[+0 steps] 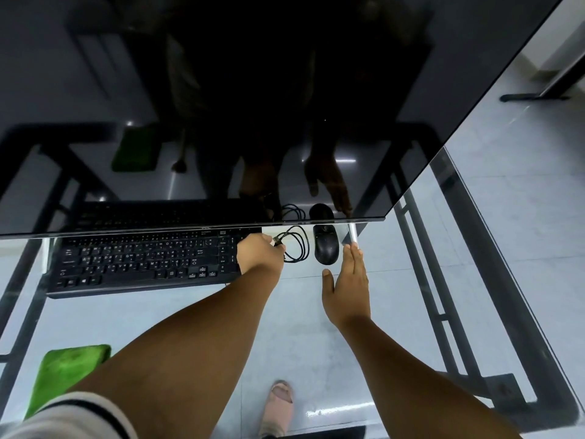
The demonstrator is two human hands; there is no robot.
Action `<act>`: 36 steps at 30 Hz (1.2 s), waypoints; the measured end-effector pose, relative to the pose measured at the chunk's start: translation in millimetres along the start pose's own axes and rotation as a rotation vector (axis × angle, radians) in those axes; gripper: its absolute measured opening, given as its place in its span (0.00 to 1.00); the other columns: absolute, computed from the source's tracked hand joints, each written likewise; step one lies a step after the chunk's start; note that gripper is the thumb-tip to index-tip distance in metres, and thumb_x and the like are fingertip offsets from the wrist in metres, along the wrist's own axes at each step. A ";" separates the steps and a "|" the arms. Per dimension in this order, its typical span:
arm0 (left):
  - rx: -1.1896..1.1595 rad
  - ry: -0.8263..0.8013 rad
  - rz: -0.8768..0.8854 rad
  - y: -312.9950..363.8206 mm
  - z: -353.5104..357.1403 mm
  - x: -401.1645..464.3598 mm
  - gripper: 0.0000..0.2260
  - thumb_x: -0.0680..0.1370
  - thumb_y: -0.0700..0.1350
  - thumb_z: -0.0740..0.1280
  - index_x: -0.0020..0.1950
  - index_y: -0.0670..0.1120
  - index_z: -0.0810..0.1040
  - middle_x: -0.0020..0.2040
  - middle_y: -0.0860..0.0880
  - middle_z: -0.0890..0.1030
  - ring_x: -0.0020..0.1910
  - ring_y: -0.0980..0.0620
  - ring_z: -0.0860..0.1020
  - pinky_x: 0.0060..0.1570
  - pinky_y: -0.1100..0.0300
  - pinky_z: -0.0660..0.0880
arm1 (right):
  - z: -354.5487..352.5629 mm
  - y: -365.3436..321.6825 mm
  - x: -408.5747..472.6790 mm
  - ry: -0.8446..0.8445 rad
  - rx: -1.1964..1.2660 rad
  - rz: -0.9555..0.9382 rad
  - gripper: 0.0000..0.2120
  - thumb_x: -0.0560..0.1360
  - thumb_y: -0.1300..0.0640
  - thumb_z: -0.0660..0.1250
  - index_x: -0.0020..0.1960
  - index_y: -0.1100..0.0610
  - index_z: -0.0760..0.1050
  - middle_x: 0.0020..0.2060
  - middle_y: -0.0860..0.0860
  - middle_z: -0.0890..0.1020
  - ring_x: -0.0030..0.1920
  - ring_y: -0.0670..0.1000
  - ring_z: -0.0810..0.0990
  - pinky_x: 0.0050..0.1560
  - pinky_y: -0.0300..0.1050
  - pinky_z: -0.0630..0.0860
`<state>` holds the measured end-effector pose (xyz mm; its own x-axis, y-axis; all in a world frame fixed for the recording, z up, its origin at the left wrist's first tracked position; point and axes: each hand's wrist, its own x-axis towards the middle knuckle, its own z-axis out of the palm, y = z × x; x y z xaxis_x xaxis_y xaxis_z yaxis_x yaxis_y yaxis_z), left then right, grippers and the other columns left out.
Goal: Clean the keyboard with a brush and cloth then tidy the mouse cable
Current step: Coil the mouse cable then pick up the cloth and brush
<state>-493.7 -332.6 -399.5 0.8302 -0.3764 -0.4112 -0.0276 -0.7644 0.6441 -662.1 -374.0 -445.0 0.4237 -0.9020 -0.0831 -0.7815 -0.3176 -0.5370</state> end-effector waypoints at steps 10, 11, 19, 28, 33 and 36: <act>-0.036 -0.015 0.072 -9.5 -10.3 -2.4 0.13 0.74 0.43 0.69 0.58 0.46 0.81 0.55 0.48 0.83 0.55 0.49 0.80 0.54 0.63 0.73 | 0.3 -3.3 -5.6 0.004 0.038 0.045 0.31 0.81 0.52 0.58 0.79 0.59 0.50 0.79 0.51 0.52 0.79 0.50 0.48 0.75 0.46 0.50; -0.044 -0.027 0.085 -10.9 -10.1 -1.7 0.12 0.74 0.43 0.69 0.57 0.46 0.82 0.54 0.49 0.83 0.54 0.50 0.80 0.55 0.63 0.73 | 0.8 -2.8 -5.9 0.006 0.042 0.050 0.31 0.81 0.52 0.58 0.79 0.59 0.50 0.79 0.51 0.52 0.79 0.50 0.48 0.75 0.46 0.50; -0.052 -0.069 0.175 -23.4 -30.0 -1.7 0.10 0.75 0.42 0.67 0.55 0.49 0.82 0.53 0.52 0.83 0.50 0.52 0.81 0.53 0.60 0.78 | 5.8 -17.6 -16.5 0.028 0.068 0.074 0.31 0.81 0.52 0.59 0.79 0.58 0.50 0.79 0.52 0.54 0.79 0.51 0.50 0.76 0.48 0.53; -0.051 -0.011 0.272 -66.6 -78.9 -6.5 0.09 0.76 0.43 0.67 0.54 0.47 0.83 0.49 0.51 0.84 0.48 0.56 0.80 0.44 0.71 0.69 | 18.8 -53.8 -40.9 0.087 0.151 0.005 0.27 0.80 0.55 0.60 0.76 0.58 0.58 0.75 0.54 0.63 0.76 0.53 0.58 0.75 0.49 0.60; -0.069 0.067 0.294 -120.4 -130.8 -7.5 0.07 0.75 0.41 0.68 0.52 0.47 0.82 0.45 0.51 0.83 0.44 0.56 0.79 0.43 0.73 0.70 | 38.7 -95.5 -72.7 0.107 0.185 -0.060 0.24 0.78 0.58 0.63 0.73 0.59 0.64 0.68 0.54 0.69 0.69 0.54 0.68 0.68 0.47 0.67; -0.059 0.148 0.316 -156.8 -163.9 -4.6 0.08 0.74 0.41 0.69 0.52 0.46 0.82 0.47 0.47 0.82 0.44 0.50 0.80 0.49 0.61 0.75 | 55.9 -119.5 -92.0 0.036 0.192 -0.102 0.23 0.78 0.58 0.63 0.71 0.58 0.66 0.64 0.53 0.71 0.65 0.53 0.71 0.65 0.48 0.71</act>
<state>-401.9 -125.2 -392.9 0.8576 -0.5062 -0.0909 -0.2672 -0.5896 0.7622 -582.1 -236.8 -420.1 0.4766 -0.8791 0.0080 -0.6324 -0.3492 -0.6915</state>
